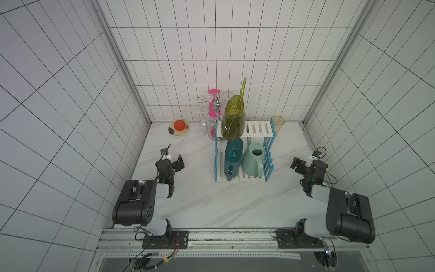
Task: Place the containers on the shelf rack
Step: Reset both arms
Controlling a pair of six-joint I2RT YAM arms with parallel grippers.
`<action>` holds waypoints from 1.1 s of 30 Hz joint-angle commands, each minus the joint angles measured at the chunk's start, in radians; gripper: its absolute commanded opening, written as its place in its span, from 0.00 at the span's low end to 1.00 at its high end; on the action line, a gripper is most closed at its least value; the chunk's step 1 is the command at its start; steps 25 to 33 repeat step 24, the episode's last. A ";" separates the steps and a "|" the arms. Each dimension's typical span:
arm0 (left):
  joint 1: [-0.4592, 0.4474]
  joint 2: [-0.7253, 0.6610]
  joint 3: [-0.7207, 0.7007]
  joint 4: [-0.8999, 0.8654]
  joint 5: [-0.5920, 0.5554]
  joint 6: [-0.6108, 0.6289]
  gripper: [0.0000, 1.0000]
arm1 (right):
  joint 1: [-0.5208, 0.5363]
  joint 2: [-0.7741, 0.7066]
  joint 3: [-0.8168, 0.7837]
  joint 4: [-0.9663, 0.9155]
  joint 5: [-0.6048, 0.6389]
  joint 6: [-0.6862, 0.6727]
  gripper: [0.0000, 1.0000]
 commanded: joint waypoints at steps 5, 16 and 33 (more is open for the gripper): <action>0.005 0.006 0.075 0.004 0.020 0.006 0.99 | 0.149 0.103 0.029 0.114 0.083 -0.139 0.99; 0.003 -0.013 0.099 -0.070 0.017 0.004 0.98 | 0.114 0.111 0.060 0.060 0.065 -0.105 0.99; 0.003 -0.015 0.102 -0.076 0.017 0.003 0.98 | 0.115 0.110 0.062 0.057 0.065 -0.105 0.99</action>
